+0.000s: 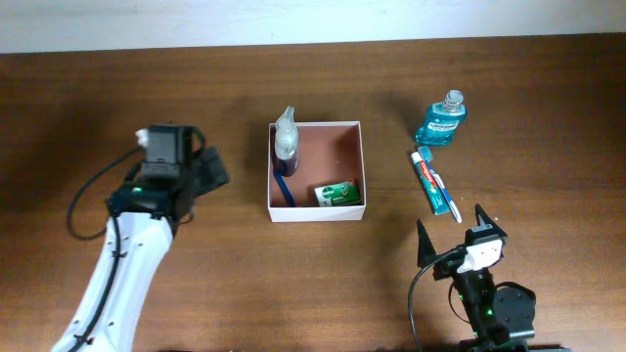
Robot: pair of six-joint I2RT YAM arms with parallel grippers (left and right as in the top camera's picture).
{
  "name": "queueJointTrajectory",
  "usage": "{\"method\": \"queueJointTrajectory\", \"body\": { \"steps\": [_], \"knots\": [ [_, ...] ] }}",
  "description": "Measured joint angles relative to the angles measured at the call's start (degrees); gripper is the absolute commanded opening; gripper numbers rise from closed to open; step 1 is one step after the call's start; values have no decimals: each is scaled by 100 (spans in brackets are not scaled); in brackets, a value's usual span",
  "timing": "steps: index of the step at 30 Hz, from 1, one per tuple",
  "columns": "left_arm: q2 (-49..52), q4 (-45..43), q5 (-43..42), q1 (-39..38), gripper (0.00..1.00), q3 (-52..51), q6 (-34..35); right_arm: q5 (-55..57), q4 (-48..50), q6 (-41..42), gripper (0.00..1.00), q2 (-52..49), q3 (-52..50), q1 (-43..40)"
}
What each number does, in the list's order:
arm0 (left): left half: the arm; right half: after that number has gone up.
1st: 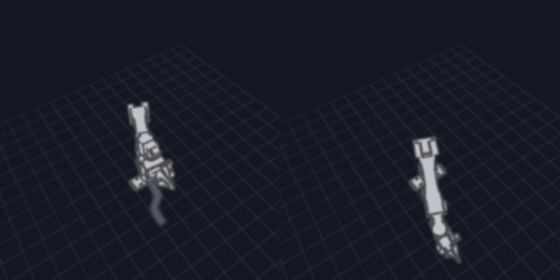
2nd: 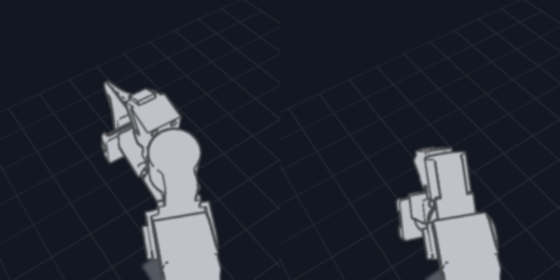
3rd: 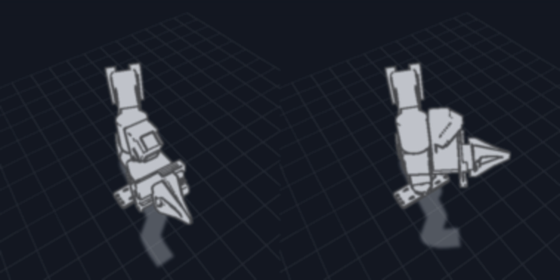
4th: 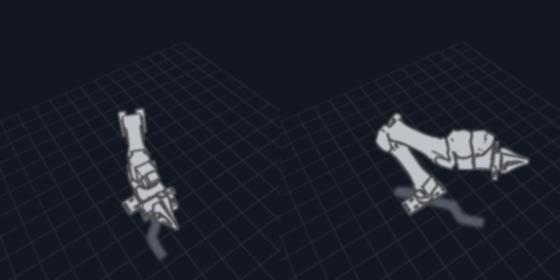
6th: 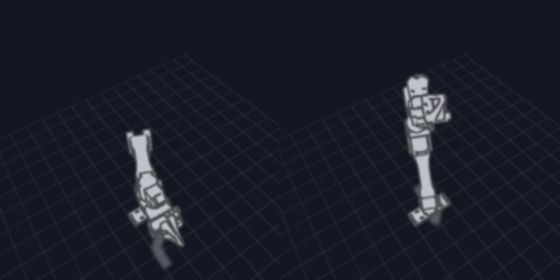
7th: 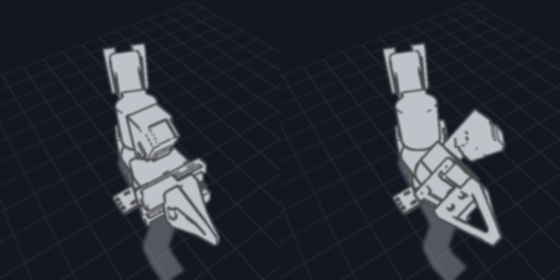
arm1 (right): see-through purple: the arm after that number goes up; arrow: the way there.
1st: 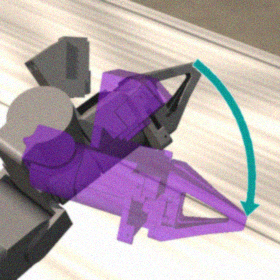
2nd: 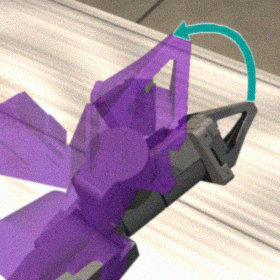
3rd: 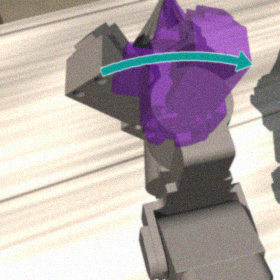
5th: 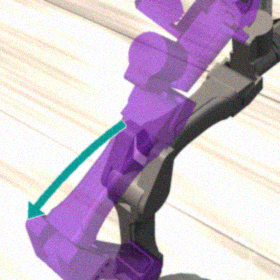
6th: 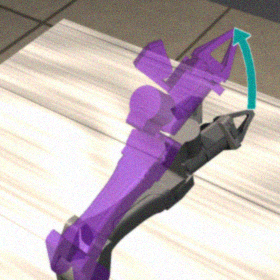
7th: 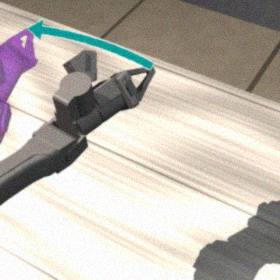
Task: Pack container
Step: 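Withdraw the left gripper from the box to the left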
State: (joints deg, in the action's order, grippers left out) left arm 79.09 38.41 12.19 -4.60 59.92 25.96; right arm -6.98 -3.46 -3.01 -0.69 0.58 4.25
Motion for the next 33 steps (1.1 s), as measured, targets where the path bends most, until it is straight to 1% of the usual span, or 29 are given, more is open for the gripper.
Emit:
{"method": "queueJointTrajectory", "body": {
  "steps": [4,8,30,33],
  "knots": [
    [-2,404,579,402,99,0,0,0,0,-4,99,0,0,0],
    [-2,518,828,560,99,0,0,0,0,-4,99,0,0,0],
    [-2,518,933,560,99,0,0,0,2,0,99,0,0,0],
    [-2,520,933,560,99,0,0,-127,192,2,99,0,0,0]
  ]
}}
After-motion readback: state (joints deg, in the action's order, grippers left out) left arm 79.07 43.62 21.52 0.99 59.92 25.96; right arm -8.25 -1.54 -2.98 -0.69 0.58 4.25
